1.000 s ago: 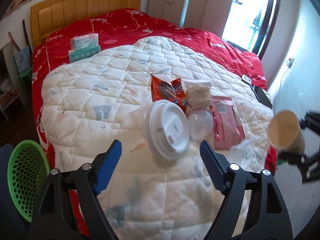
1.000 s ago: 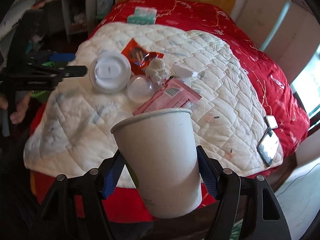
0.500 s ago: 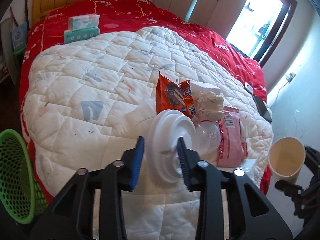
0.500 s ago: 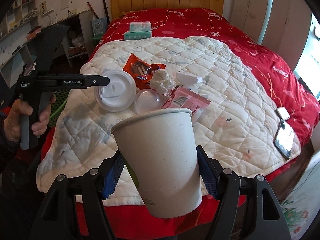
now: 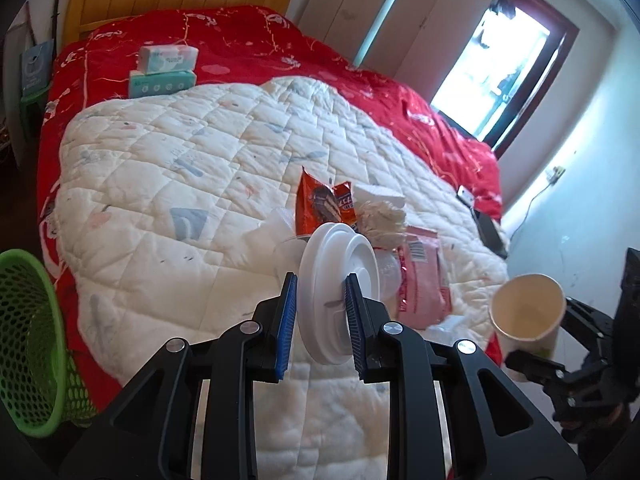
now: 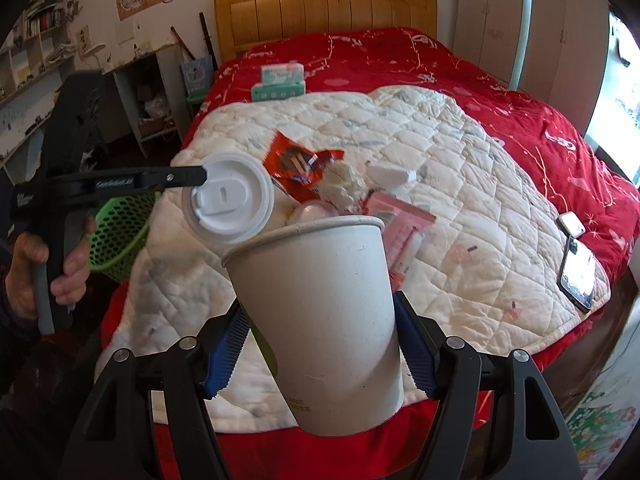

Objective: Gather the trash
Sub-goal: 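Grasp the white cup lid with the left tool while the right tool holds the paper cup, then carry the lid over the green wastebasket with the left tool and release it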

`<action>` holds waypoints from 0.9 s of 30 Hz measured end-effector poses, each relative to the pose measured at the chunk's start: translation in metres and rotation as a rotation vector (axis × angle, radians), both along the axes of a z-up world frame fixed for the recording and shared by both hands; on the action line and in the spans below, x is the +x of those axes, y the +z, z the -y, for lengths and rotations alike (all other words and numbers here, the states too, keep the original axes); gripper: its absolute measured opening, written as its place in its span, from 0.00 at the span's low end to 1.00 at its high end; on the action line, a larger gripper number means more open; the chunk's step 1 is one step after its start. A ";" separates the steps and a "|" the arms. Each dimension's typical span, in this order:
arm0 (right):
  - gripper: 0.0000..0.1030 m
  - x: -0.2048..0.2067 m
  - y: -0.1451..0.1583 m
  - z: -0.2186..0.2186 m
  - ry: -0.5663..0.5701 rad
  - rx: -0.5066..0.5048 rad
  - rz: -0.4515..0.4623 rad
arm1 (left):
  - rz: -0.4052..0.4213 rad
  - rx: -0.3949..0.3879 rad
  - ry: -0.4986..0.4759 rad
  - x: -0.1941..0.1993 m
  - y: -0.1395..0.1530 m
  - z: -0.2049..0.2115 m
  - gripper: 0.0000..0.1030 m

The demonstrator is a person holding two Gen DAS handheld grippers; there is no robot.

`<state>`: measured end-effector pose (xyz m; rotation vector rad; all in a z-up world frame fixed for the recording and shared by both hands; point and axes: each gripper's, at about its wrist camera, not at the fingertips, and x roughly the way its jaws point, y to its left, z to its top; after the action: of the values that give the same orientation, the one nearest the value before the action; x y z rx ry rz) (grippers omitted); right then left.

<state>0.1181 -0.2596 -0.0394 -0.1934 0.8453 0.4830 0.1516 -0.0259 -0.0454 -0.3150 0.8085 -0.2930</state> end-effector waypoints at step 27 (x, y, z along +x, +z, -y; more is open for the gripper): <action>0.66 -0.009 0.016 -0.182 0.210 0.144 -0.011 | -0.066 0.210 0.546 -0.105 -0.025 -0.242 0.23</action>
<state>0.1095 -0.0771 -0.0234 -0.1474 0.8008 0.7394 0.0467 0.2160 -0.0704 -0.3360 0.7793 0.3136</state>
